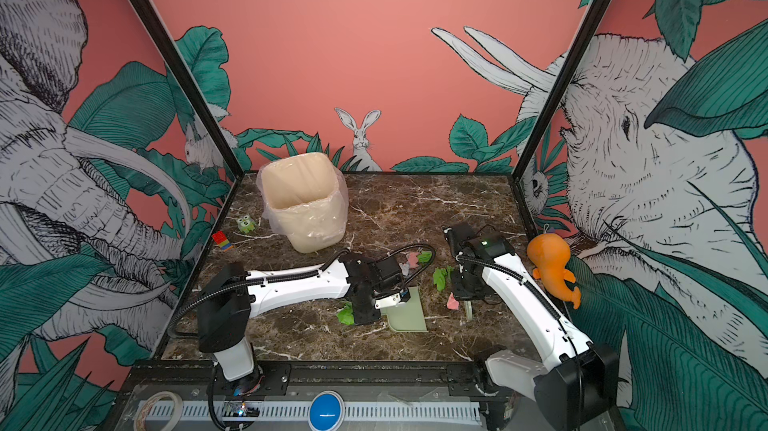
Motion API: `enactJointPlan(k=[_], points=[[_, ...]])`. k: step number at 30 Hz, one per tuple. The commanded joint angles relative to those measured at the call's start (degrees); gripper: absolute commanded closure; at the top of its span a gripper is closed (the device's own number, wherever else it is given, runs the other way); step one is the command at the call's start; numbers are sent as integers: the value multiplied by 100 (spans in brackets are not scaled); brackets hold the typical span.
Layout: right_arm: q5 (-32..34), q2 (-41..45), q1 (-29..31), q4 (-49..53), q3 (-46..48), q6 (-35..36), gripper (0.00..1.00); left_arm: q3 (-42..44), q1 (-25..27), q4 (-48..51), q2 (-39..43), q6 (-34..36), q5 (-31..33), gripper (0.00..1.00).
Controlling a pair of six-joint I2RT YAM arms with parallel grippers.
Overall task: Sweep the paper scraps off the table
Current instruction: 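Lower the brush with the right gripper beside the dustpan edge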
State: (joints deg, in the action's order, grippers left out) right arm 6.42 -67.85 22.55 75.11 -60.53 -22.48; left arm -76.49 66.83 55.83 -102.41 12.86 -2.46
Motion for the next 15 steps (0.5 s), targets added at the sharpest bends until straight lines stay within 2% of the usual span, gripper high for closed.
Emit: enactJointPlan(k=[1, 15], points=[[-94, 25, 81, -28, 41, 120, 100, -165, 41, 287, 33, -29, 17, 95], [-590, -205, 743, -81, -88, 88, 100, -132, 36, 351, -78, -99, -73, 97]])
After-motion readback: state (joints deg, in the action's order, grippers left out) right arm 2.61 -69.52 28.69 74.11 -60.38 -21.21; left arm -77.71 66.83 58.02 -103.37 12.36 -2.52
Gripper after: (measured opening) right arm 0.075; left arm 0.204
